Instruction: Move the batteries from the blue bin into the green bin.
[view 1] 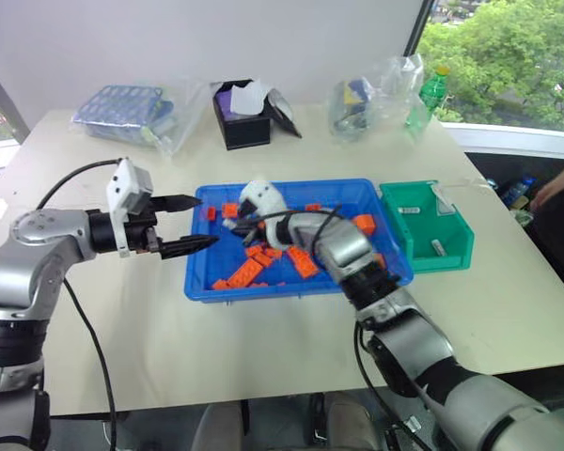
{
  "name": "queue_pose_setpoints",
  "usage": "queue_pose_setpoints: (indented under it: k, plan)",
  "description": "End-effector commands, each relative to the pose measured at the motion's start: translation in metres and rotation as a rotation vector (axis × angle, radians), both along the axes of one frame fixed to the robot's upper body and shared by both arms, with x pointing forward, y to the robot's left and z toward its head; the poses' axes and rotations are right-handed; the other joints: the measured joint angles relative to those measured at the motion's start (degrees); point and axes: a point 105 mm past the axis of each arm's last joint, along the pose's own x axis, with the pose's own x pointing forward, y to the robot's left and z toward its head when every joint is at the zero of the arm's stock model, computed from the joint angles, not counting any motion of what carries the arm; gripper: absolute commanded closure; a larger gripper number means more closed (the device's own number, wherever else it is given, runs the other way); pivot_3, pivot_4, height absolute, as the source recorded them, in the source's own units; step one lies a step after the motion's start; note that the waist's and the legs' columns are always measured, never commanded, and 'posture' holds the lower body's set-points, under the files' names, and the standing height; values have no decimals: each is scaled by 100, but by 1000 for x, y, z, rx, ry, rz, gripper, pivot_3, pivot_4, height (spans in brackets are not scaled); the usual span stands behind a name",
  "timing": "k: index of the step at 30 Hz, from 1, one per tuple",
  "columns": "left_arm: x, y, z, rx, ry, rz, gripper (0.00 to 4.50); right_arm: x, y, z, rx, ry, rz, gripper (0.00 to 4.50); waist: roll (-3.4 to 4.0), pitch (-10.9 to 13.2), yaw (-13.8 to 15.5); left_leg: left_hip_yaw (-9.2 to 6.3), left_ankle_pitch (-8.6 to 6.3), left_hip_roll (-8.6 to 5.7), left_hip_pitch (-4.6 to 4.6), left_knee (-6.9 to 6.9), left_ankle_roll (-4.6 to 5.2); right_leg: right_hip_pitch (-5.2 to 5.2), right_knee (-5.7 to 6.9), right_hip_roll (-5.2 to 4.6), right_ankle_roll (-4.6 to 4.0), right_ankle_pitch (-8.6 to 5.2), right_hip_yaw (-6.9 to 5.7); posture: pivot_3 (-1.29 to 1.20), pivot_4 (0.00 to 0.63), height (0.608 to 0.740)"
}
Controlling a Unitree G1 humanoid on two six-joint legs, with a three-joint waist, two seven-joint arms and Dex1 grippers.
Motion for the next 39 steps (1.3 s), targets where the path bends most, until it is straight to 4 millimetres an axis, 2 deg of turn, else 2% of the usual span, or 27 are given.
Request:
queue_pose_setpoints:
  k: [1,2,4,5,6,8,10,12,14,16,17,18,20,21,24,28,30,34,39]
  plan:
    - [0,-7,5,-9,-32,-31,0,0,-68,47,92,-75,-192,4421,-3,-1,81,3,0,-2,0,1,0,2,-5,-3,-12,-8,0,0,150,716]
    - [1,-9,5,-16,-32,-37,0,-2,-100,49,79,-86,-274,4421,-3,-2,82,6,-1,-3,-1,4,-1,1,-14,-4,-13,-9,1,0,150,716]
    - [1,-11,5,-24,-33,-45,0,-8,-138,51,50,-97,-382,4421,-4,-2,91,9,-1,0,0,0,-1,1,-32,-3,-15,-11,-1,0,150,716]
    - [2,-13,5,-31,-32,-51,0,-14,-167,49,35,-93,-463,4421,-3,-2,97,9,-1,1,0,-1,-2,1,-34,-3,-14,-11,-1,0,150,716]
    - [2,-14,5,-35,-32,-54,0,-18,-182,48,26,-88,-510,4421,-1,0,96,11,-1,2,-1,-3,-1,2,-35,-3,-15,-11,-3,0,150,716]
    - [2,-18,3,-44,-28,-65,0,-37,-229,36,-4,-48,-632,4421,-6,-3,87,21,-1,2,-5,-4,-1,16,-36,-7,-16,-11,-2,0,150,716]
    - [4,-21,2,-46,-28,-74,0,-51,-256,22,-24,-4,-711,4421,-8,-5,87,24,-1,2,-4,-6,0,19,-40,-6,-15,-10,-2,0,150,716]
    - [5,-22,2,-48,-29,-79,0,-57,-262,13,-29,18,-731,4421,-9,-6,40,30,-1,6,4,-7,0,22,-41,-5,-16,-9,-2,0,150,716]
    - [7,-24,3,-51,-32,-86,0,-58,-261,6,-10,38,-732,4421,-7,-4,-28,35,-1,10,6,-8,1,17,-43,-4,-19,-7,-3,0,150,716]
    - [8,-27,4,-53,-33,-94,0,-56,-260,4,35,52,-746,3400,-5,-4,-60,33,-1,12,8,-7,1,16,-44,-4,-19,-8,-4,0,150,716]
    - [8,-28,5,-54,-34,-98,0,-54,-259,5,40,46,-743,3119,-4,-3,-57,32,-1,12,8,-7,1,16,-46,-4,-19,-8,-5,0,150,716]
    - [8,-28,6,-54,-34,-101,0,-53,-258,6,35,36,-735,2652,-2,-2,-53,31,-1,12,7,-6,1,16,-47,-5,-19,-8,-5,0,150,716]
    - [8,-28,6,-50,-31,-107,0,-50,-256,13,11,10,-710,1508,6,3,-46,32,-1,11,3,-6,1,16,-60,-5,-20,-8,-5,0,150,716]
    - [7,-28,6,-46,-31,-111,0,-49,-254,18,6,-2,-692,1118,5,3,-46,32,-1,10,0,-7,1,16,-66,-5,-20,-7,-5,0,150,716]
    - [5,-26,6,-41,-31,-112,0,-47,-238,33,-49,-57,-605,1118,6,4,-31,34,-1,6,-8,-8,2,21,-82,-6,-21,-6,-4,0,150,716]
    - [3,-24,4,-35,-32,-105,0,-47,-186,44,-34,-69,-438,1118,5,3,-48,32,-2,7,-6,-8,3,25,-84,-5,-21,-6,-5,0,150,716]
    - [1,-24,3,-36,-31,-102,0,-48,-154,37,-9,-24,-365,1118,1,0,-73,31,-2,12,-2,-9,3,23,-83,-2,-22,-5,-7,0,150,716]
    - [-1,-24,2,-33,-29,-97,0,-50,-107,10,22,104,-283,1118,6,3,-32,24,-2,15,0,-13,3,6,-79,-1,-26,-3,-11,0,150,716]
    - [-3,-22,3,-29,-33,-94,0,-45,-76,-13,50,209,-265,1118,13,9,30,27,-2,7,-10,-5,3,2,-83,-4,-50,13,-8,0,150,716]
